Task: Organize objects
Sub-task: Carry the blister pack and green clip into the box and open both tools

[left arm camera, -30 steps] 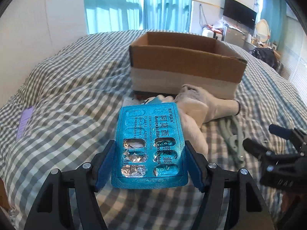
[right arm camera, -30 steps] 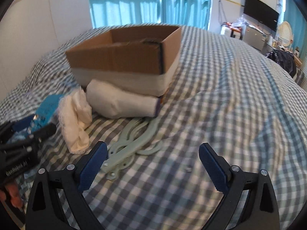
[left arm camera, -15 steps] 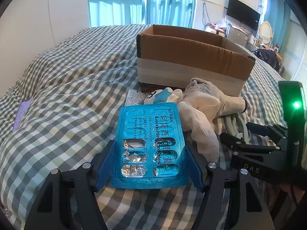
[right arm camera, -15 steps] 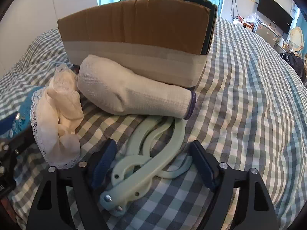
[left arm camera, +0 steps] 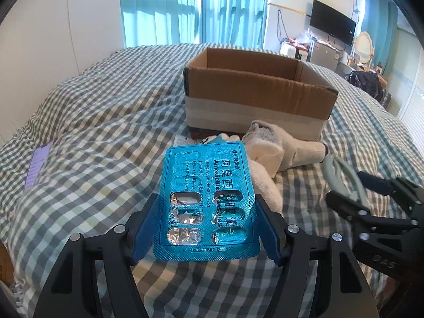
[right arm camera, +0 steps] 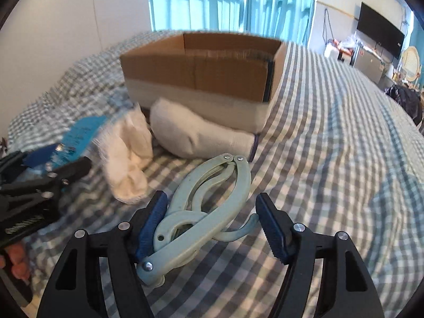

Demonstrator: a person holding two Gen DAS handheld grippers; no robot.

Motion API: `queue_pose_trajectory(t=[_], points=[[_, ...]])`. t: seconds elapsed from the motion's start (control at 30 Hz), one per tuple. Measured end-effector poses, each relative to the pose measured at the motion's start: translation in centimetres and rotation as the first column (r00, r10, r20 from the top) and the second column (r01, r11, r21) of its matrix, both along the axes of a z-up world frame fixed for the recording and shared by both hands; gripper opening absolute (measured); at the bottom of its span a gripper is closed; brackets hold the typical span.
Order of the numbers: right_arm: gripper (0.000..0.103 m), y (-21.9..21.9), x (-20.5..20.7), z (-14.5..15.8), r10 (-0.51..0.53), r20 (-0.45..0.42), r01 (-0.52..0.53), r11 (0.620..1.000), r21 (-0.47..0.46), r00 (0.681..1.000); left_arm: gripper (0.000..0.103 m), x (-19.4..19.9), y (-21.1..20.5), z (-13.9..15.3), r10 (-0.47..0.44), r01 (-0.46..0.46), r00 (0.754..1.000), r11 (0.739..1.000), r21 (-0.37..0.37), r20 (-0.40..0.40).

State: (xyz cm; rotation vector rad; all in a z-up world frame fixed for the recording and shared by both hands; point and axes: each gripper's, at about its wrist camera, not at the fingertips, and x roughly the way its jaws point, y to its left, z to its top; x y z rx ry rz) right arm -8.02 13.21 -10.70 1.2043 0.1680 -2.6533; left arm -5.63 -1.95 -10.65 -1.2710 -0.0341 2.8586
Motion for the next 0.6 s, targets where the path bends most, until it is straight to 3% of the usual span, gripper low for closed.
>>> queue_pose_trajectory(t=[0.33,0.6], points=[[0.069,0.2,2.5,7.2,0.030,-0.173,-0.034,0.999,-0.022,0.984,0.070,-1.0,1.0,5.2,-0.023,0.023,0.993,1.000,-0.002,-0.112],[0.069,-0.5,0.0,12.3,0.045,-0.283,-0.048,0.999,-0.004,0.958,0.070,-4.8,1.2,10.4,-0.024,0.022,0.975,1.000,-0.014,-0.219]])
